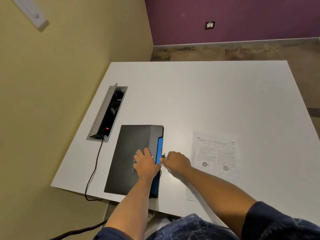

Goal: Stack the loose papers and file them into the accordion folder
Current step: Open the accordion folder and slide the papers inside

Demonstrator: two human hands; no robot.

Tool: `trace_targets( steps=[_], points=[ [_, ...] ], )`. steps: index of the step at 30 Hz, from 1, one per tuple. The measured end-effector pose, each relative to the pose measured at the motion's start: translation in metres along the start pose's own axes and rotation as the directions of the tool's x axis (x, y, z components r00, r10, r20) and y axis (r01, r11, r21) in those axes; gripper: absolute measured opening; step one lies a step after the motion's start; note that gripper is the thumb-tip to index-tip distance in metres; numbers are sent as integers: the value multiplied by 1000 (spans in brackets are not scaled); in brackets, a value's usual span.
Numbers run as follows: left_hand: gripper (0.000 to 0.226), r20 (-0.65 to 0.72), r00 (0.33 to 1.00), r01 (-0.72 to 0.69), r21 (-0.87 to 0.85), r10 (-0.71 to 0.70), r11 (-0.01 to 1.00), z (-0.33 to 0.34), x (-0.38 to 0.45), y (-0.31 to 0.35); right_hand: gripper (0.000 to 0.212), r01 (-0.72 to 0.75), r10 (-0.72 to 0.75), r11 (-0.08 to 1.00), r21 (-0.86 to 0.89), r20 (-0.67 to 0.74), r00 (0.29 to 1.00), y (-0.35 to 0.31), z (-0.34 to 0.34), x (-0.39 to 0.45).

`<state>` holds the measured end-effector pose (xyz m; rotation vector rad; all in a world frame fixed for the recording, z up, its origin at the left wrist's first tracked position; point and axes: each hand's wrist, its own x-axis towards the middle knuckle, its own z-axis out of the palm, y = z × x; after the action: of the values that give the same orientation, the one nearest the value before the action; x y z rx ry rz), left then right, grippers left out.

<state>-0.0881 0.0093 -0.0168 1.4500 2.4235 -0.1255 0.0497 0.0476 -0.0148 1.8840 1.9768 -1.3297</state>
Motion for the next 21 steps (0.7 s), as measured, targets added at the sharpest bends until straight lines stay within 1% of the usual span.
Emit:
trace_targets(
  steps=[2, 4, 6, 9, 12, 15, 18, 21],
  points=[
    [90, 11, 1000, -7, -1, 7, 1000, 1, 1, -3, 39, -3, 3, 1000, 24, -11, 1000, -4, 2, 2],
    [92, 17, 1000, -17, 5, 17, 1000, 2, 3, -6, 28, 0, -3, 990, 142, 17, 1000, -7, 2, 5],
    [89, 16, 999, -30, -6, 30, 1000, 2, 3, -10, 20, 2, -11, 967, 253, 34, 999, -8, 1, 6],
    [80, -15, 999, -50, -70, 49, 996, -2, 3, -15, 20, 31, -33, 953, 300, -1, 999, -7, 0, 6],
    [77, -73, 994, -96, -148, 86, 984, -13, 2, -17, 17, 53, -53, 904, 425, -11, 999, -8, -3, 3],
    [73, -136, 986, -122, -231, 92, 965, -27, 2, -15, 21, 129, -119, 857, 499, -53, 992, -10, -11, -3],
    [55, -214, 971, -153, -235, 103, 960, -44, 3, -8, 29, 176, -149, 745, 644, -97, 984, -8, -19, -8],
    [29, -262, 954, -202, -210, 144, 957, -63, 5, 1, 17, 211, -140, 659, 722, -158, 977, -5, -26, -12]
  ],
)
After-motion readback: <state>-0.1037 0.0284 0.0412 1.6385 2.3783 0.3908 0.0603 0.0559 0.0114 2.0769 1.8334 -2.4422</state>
